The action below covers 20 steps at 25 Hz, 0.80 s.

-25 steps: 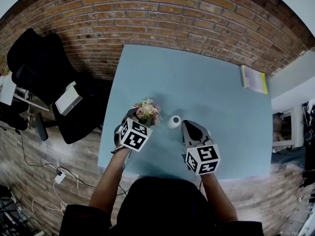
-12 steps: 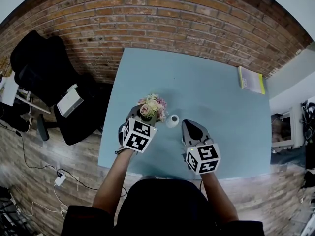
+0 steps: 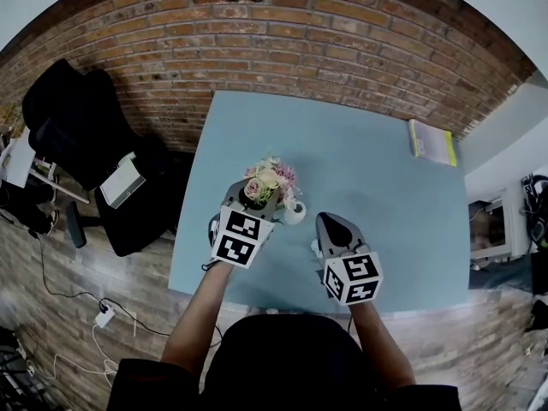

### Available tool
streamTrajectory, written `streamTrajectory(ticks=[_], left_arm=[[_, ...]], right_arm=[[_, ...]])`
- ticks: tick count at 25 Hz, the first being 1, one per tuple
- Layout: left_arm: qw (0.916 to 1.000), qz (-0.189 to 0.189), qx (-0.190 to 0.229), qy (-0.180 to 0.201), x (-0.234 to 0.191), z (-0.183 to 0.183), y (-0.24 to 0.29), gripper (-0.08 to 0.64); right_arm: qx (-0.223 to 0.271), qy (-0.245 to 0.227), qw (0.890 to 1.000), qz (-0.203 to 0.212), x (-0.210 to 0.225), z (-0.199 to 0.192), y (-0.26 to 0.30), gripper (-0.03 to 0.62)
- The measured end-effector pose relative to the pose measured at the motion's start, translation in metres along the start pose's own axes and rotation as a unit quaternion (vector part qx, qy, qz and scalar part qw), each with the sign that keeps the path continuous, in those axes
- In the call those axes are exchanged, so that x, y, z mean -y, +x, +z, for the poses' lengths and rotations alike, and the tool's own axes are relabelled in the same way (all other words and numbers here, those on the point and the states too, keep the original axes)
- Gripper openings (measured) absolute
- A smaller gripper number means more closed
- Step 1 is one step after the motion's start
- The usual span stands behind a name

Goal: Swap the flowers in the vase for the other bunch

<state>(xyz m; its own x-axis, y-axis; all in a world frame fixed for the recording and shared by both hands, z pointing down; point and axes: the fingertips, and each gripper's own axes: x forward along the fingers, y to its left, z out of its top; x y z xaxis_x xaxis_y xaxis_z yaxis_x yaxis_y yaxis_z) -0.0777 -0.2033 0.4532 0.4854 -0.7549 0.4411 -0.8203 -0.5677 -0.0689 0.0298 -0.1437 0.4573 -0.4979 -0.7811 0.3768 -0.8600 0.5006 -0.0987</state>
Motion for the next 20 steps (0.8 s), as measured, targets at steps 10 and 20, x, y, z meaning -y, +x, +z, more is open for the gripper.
streamTrajectory(ticks=[10,20], left_arm=[[0.9973,0.005,0.069,-0.024,0.008,0.050,-0.011,0.110],[0.9902,0.024,0.137,-0.011,0.018,0.093,-0.016,0.110]], right_arm=[[0.006,-0.013,1.000,0.002,0.010,0.000,-0.011,0.012],[0.010,-0.008,1.000,-0.005,0.027,0.002,-0.019,0.012]])
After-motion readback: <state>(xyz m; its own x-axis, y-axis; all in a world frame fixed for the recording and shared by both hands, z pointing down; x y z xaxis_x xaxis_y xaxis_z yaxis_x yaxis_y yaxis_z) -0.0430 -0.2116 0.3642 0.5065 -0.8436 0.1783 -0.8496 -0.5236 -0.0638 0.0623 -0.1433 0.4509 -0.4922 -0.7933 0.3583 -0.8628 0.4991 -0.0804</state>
